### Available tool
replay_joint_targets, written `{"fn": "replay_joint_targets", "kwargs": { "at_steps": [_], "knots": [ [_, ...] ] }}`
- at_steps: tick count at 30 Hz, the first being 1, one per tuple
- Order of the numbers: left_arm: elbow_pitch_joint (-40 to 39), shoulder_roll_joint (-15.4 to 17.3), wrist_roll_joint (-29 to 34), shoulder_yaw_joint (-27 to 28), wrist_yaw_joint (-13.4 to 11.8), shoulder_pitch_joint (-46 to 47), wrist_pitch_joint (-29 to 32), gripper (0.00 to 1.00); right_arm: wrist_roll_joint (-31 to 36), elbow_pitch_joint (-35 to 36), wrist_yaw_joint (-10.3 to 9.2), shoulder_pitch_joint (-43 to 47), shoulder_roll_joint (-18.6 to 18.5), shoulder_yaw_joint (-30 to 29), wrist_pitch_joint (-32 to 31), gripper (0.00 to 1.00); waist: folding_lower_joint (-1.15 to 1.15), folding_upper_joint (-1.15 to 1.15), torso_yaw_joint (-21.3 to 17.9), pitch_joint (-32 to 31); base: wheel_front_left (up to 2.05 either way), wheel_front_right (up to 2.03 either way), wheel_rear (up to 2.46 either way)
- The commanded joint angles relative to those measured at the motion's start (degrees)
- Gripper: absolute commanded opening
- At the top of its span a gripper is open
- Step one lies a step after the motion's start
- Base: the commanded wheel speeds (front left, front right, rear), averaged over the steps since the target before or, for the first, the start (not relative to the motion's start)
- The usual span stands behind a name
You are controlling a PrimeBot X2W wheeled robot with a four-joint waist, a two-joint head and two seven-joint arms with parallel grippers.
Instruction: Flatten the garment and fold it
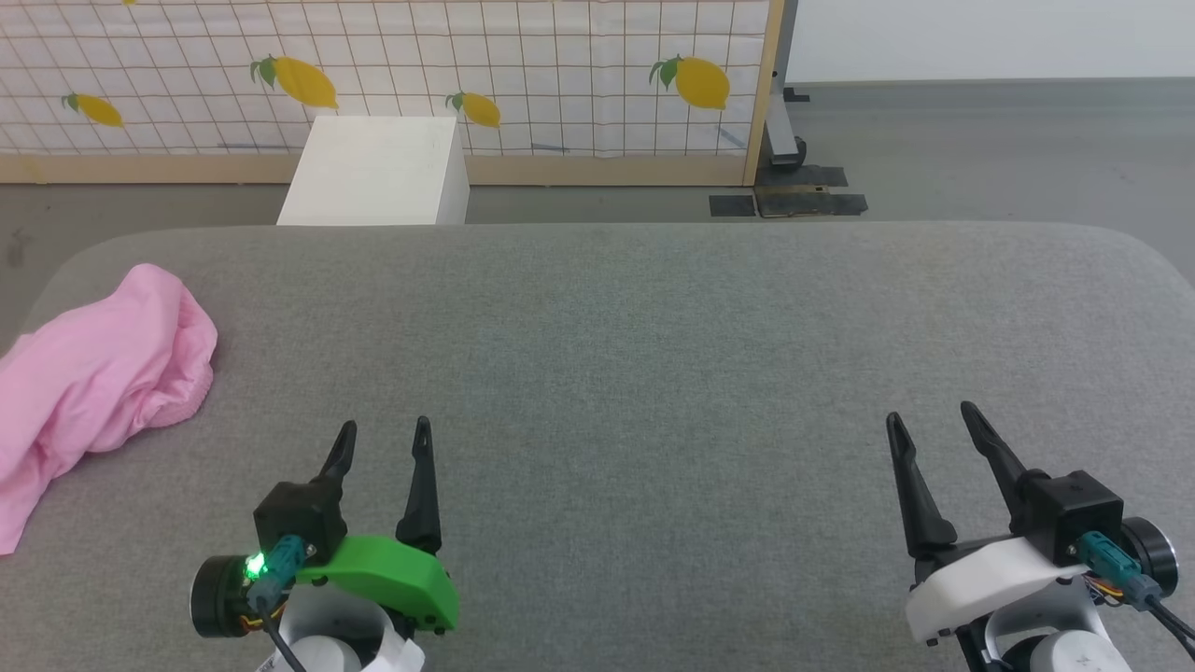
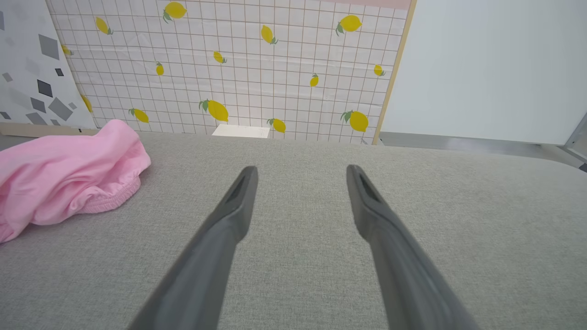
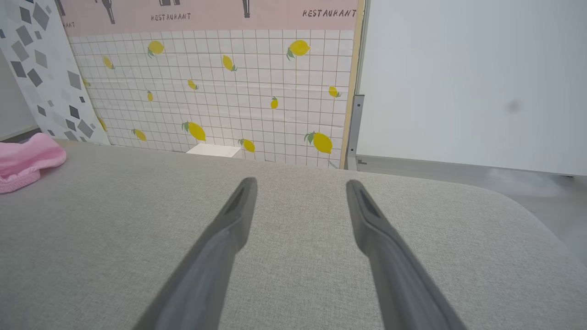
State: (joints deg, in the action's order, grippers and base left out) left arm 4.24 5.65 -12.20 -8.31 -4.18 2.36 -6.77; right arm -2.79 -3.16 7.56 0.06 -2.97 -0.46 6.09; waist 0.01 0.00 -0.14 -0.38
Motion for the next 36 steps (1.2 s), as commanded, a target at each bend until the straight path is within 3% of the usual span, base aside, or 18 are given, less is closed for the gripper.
{"fn": "replay_joint_targets", "kwargs": {
  "at_steps": [1,10,14,36],
  "knots": [
    [0.17,0.63,-0.68,-0.34,-0.55,0.6,-0.7,1.0,-0.56,-0.31,-0.04,-0.8,0.06,-0.14,0.67,1.0,-0.01,0.0,-0.01,-0.03,0.0,0.0,0.0],
    [0.48,1.12,-2.2,-1.28,-1.42,0.78,-1.59,1.0,-1.41,-0.94,-0.05,-0.77,0.07,-0.39,1.43,1.0,-0.01,0.0,0.4,-0.18,0.0,0.0,0.0],
    [0.57,1.26,-2.68,-1.81,-1.84,1.45,-2.1,1.0,-2.1,-1.42,-0.05,-0.32,0.07,-0.82,1.68,1.0,-0.01,0.0,2.54,-0.08,0.0,0.0,0.0],
    [0.14,4.15,-7.11,-1.41,-5.62,-0.07,-4.66,1.0,-1.42,-2.13,-0.07,-0.11,0.09,-0.47,3.24,1.0,-0.01,0.0,30.87,-0.01,0.0,0.0,0.0]
  ]
}}
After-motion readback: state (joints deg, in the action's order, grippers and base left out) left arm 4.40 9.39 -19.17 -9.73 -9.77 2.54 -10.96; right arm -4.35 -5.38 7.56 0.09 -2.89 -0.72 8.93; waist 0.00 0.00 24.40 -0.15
